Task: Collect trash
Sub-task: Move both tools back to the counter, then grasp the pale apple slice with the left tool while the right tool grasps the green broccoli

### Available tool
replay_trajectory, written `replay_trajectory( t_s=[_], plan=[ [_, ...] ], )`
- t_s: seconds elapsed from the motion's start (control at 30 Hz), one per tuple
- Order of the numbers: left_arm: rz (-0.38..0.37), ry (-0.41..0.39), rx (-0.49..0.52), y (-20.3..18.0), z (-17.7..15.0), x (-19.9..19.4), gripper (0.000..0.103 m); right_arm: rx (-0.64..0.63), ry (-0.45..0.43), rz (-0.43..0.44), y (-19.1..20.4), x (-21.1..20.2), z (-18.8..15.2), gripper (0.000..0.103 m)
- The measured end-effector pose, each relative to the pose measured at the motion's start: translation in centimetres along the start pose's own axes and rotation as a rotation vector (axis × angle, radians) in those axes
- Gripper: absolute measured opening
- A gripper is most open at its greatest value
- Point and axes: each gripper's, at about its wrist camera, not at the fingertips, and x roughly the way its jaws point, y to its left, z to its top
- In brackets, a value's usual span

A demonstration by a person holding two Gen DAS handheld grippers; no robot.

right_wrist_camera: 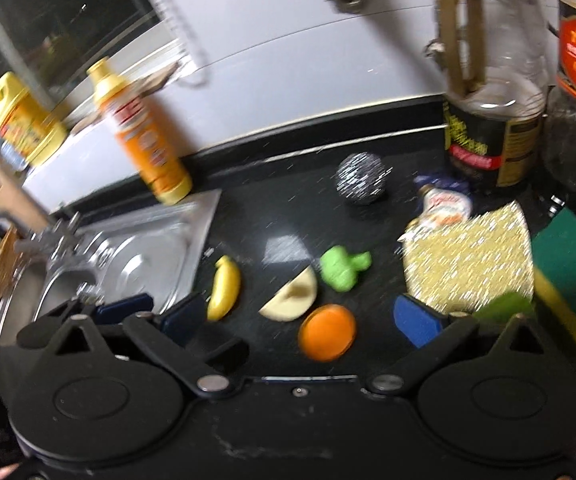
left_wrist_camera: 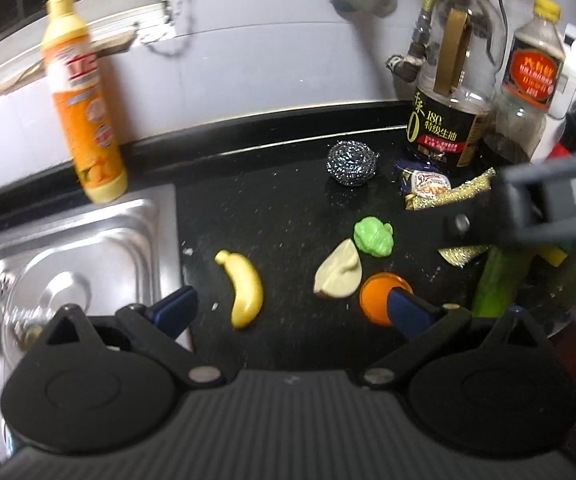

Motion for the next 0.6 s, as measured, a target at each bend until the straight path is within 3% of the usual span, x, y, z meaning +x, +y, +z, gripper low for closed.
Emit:
replay_trajectory(
  t_s=[0.17, 0.33, 0.6],
  plan=[
    [0.0, 0.018, 0.017, -0.8, 1.2, 2.2, 0.099, 0.036, 0.019, 0.013, -2.2, 2.5, 1.5, 0.083],
    [-0.027, 0.031, 0.024, -1.4, 1.9, 3.9, 0.088, 0.037, 0.039, 0.003, -3.1, 4.9, 1.7, 0.068],
    [-0.07, 0.076, 0.032, -1.8, 2.1, 6.3, 0.069, 0.067, 0.072, 0.004, -3.3, 7.5, 1.7, 0.059]
  ],
)
